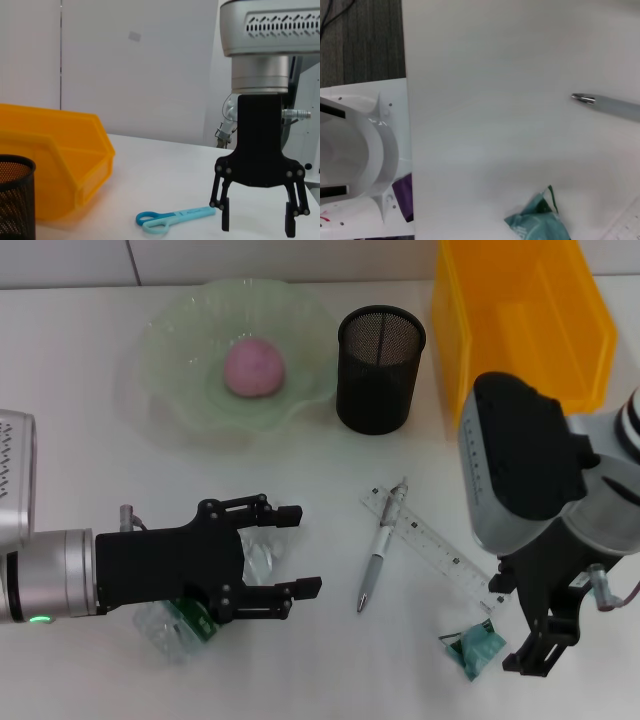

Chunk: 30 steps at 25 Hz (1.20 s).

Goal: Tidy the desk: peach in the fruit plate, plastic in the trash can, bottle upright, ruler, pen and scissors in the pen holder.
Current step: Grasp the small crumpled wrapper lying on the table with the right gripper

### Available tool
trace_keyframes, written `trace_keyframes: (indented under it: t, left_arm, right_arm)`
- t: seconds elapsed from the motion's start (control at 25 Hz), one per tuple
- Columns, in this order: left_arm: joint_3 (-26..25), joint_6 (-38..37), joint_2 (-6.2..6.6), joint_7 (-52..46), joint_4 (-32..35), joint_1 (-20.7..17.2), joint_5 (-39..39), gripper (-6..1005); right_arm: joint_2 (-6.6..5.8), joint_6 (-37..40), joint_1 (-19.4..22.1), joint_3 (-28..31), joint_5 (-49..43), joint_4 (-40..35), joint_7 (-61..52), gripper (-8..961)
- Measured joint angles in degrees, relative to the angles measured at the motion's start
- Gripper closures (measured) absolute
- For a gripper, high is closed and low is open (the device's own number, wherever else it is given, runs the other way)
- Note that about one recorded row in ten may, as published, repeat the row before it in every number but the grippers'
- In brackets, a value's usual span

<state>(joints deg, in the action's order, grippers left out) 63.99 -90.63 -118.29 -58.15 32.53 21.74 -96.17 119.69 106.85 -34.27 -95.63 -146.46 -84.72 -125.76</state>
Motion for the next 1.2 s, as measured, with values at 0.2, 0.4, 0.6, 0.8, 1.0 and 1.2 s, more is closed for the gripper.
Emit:
trace_keyframes:
  t: [0.2,0.4,0.6,0.8,1.0,1.2]
  left_arm:
    - [0.0,0.0,-0.04,0.1,0.0,0.1,-0.4,213]
    - [0.0,0.0,-0.02,0.1,0.0,0.3,-0.4,213]
    - [0.0,-0.1,0.01,0.1,0.0,0.4,-0.4,213]
    - [0.0,-0.1,-0.01,0.1,0.0,0.6,-0.4,214]
    - [0.0,-0.1,-0.01,0.1,0.1,0.7,-0.4,214]
    - [0.0,-0.1,-0.01,0.1,0.1,0.7,-0.3,214]
  right_arm:
    - [0.08,-2.5,-0.1,-1.8,0.5,2.3,-0.2,123]
    - [0.11,-5.5,-0.1,-4.0,1.1,4.4,-0.3,124]
    - [0.11,-7.2,-0.4,-5.1,1.2,6.1,-0.3,125]
    - [0.11,-7.4,-0.5,-5.4,1.2,6.7,-0.3,126]
    - [0.11,-7.9,-1.0,-5.9,2.0,8.1,-0.5,127]
    - [0.11,-7.9,-1.3,-6.2,2.2,8.7,-1.0,281]
